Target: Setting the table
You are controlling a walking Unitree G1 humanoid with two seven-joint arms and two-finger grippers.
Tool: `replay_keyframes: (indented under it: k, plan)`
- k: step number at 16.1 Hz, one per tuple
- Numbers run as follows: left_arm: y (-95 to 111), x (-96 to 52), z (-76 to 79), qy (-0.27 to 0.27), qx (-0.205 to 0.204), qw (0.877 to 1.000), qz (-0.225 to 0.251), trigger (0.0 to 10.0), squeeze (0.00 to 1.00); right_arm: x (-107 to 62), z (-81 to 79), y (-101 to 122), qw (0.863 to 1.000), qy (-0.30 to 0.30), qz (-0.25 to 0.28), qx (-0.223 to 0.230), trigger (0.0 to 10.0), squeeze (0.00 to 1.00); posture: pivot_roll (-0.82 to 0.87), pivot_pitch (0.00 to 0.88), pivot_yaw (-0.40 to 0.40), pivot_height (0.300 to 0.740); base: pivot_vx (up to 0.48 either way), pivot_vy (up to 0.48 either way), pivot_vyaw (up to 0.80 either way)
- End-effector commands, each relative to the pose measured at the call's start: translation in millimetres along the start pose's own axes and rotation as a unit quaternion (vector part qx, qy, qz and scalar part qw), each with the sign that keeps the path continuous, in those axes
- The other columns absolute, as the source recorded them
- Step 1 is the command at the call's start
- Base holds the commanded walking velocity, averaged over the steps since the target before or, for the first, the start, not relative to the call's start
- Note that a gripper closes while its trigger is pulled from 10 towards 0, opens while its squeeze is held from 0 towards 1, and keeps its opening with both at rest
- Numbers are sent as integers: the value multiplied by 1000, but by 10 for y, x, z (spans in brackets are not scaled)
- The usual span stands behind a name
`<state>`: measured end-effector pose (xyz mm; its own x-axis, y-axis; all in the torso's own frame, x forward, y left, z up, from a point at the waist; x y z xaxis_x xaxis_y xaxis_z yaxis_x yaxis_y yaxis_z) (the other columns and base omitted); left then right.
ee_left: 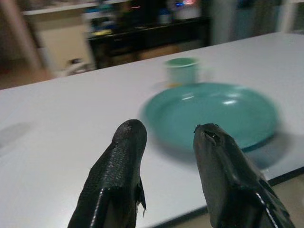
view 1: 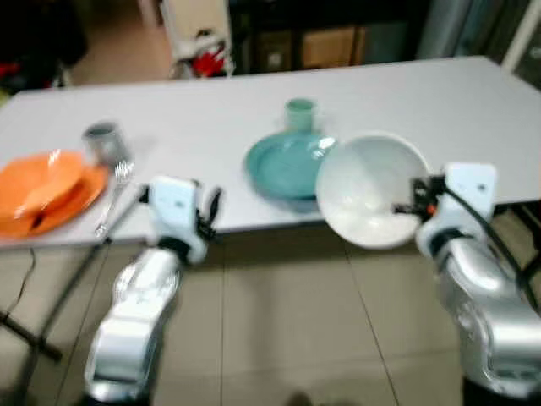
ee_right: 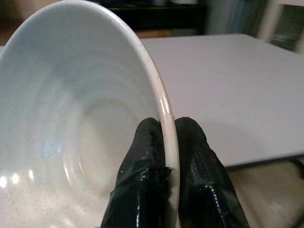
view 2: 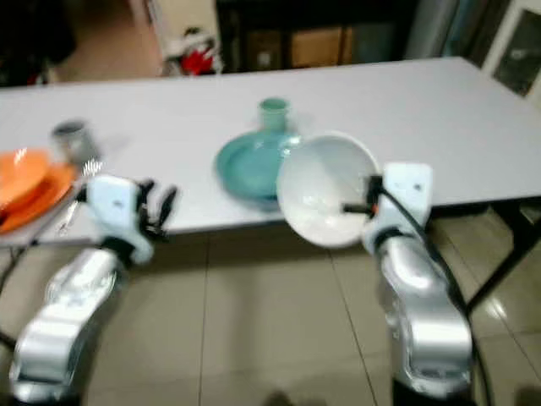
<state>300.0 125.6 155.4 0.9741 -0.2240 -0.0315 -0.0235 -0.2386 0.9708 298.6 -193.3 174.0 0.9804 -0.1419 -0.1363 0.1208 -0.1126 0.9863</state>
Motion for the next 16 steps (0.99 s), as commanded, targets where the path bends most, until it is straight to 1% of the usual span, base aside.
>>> replay_keyframes:
  k: [1, 5, 8, 9, 11, 12, 13, 14, 15, 16]
  plan:
    - [-6, -8, -69, 8, 8, 1000, -1, 10000, 0, -22, -41, 95, 1000, 8, 18, 5, 10000, 0, -76, 0, 55, 740, 409, 0, -506]
    - [0, -29, -60, 7, 9, 1000, 0, 10000, 0, 11, -35, 116, 1000, 15, 14, 10, 10000, 0, -61, 0, 41, 740, 411, 0, 0]
    - [-14, -48, -85, 12, 11, 1000, -1, 10000, 0, 47, -108, 98, 999, 46, 1, 20, 10000, 0, -55, 0, 35, 740, 412, 0, 0]
    - [-19, -72, -109, 16, 13, 1000, -2, 10000, 0, 39, -263, 33, 994, 105, -26, 19, 10000, 0, -52, 0, 32, 740, 416, 0, 0]
    - [-41, -90, -119, 18, 14, 1000, -5, 10000, 0, 33, -315, -5, 992, 120, -33, 0, 10000, 0, -52, 0, 31, 740, 414, 0, 0]
    - [-54, -103, -114, 18, 14, 1000, -7, 10000, 0, 28, -363, -16, 990, 135, -37, 5, 10000, 0, -51, 0, 34, 740, 412, 0, 0]
    - [-52, -109, -109, 17, 14, 1000, -6, 10000, 0, 25, -405, -22, 988, 149, -44, 18, 10000, 0, -51, 0, 33, 740, 394, 0, 0]
    - [-46, -126, -92, 8, 21, 1000, -6, 10000, 0, 23, -488, -9, 981, 181, -60, 44, 10000, 0, -51, 0, 34, 740, 307, 0, 0]
    - [-49, -133, -81, 1, 22, 1000, -7, 10000, 0, 30, -523, -9, 976, 194, -72, 62, 10000, 0, -52, 0, 36, 740, 0, 0, 0]
    - [-32, -139, -59, -17, 24, 1000, -3, 10000, 0, 71, -567, 6, 971, 208, -85, 75, 10000, 0, -49, 0, 36, 740, 0, 0, 0]
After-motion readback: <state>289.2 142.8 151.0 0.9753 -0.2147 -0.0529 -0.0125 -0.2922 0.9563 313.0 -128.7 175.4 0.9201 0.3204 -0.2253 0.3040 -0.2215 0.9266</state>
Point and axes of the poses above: a point about 5 cm out from each wrist's last joint towards the gripper, its own x axis pointing out of the wrist towards the gripper, its own y axis along the axis of the wrist's last joint, z = x × y, the point moved 4 cm from there along x, pointing out of the wrist towards the gripper, and after that the axes turned 10 degrees about x, right-handed, at the moved point
